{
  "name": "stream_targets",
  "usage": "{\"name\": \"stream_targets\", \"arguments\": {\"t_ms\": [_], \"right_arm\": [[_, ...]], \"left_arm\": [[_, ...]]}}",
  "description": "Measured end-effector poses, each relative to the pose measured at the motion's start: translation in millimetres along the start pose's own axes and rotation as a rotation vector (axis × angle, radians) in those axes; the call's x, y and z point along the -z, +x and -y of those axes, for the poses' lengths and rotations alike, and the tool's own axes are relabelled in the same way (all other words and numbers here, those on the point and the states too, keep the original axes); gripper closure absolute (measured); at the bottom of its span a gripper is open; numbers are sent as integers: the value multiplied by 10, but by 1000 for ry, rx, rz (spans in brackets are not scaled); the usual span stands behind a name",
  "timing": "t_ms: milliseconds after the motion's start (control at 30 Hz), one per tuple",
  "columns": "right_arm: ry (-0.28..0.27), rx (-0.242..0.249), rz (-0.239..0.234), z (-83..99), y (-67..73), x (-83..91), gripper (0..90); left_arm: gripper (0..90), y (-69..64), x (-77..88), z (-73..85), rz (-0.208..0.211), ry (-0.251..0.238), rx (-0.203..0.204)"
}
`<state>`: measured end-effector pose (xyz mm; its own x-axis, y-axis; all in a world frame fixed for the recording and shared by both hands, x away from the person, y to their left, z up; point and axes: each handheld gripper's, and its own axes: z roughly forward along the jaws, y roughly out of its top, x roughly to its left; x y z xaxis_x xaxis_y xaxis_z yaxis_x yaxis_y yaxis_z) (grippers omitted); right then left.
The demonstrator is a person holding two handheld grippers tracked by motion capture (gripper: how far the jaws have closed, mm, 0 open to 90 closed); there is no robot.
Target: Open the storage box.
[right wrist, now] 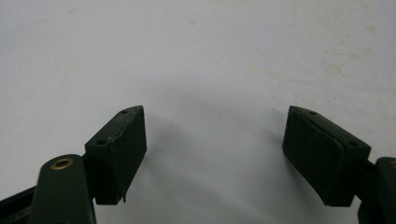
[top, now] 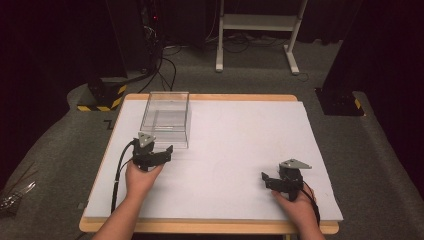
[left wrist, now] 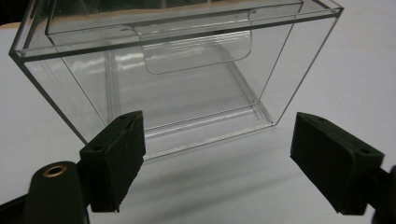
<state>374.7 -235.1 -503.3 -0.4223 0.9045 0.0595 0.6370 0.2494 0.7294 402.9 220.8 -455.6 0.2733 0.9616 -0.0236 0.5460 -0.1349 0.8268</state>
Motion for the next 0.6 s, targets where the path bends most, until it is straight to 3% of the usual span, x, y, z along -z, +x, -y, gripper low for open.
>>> {"name": "stream_targets", "arguments": {"t_ms": [100, 200, 400, 600], "right_arm": [[-1, 0, -1, 0, -2, 0, 216], [-1, 1, -1, 0, -3, 0, 216], [-1, 0, -3, 0, -5, 1, 216], [-2, 0, -5, 0, -7, 0, 216]], "left_arm": [[173, -44, -33, -62, -10, -9, -16], [172, -44, -49, -79, -5, -17, -1], [166, -44, -125, -138, -53, 3, -17], [175, -14, -176, -192, -57, -26, 20]]}}
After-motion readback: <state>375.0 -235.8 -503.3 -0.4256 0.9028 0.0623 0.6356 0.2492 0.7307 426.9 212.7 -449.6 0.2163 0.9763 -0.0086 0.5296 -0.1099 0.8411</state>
